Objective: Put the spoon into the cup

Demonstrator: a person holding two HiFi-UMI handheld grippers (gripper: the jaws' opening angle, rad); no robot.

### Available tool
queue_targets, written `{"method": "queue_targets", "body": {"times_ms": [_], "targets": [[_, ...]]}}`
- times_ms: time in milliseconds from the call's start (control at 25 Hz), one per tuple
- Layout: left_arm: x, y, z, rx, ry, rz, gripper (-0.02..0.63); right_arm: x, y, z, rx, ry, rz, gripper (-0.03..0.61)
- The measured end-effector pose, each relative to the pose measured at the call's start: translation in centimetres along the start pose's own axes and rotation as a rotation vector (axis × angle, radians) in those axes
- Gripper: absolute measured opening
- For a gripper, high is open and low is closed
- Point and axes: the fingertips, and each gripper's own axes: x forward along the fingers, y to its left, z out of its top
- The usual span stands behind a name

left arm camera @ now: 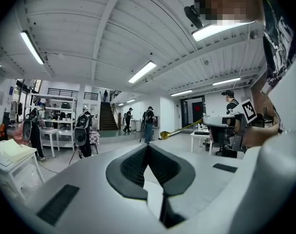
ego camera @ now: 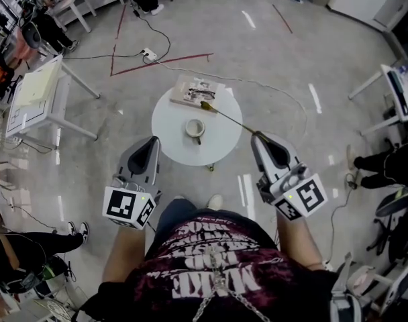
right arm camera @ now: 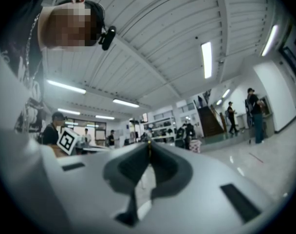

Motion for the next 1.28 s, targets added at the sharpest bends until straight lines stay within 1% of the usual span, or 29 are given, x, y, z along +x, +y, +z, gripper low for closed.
{"method": "queue_targets", "body": {"times_ms": [160,320,440,720,1000,1280], "targets": [[0.2,-0.5,0.0,0.016,0.0,-0.011,0.031,0.1,-0.4,-0.8,0.019,0.01,0.003,0.037],[0.2,0.0,-1.2,0.002,0.032,0.0,0.031,0.4,-0.6,-1.5,0.038,0.013,0.001,0.036],[0.5,0.2,-1.0,0.005,0.032,-0.004,0.031,0.5,-0.8,-1.5,0.041,0.005,-0.004,0.037],[2.2,0.0,-0.4,0.014,0.027,-0.054,0.031,0.9,-1.1,-1.2,0.043,0.004,-0.021,0.036],[4.4,0.8,-2.1,-0.004,0.064,-0.099,0.031,2.1,-2.3,-2.3,0.055,0.03,-0.054,0.037],[7.0,2.0,-2.0,-0.008,0.059,-0.137,0.031,3.6,-3.5,-2.7,0.057,0.048,-0.084,0.037]]}}
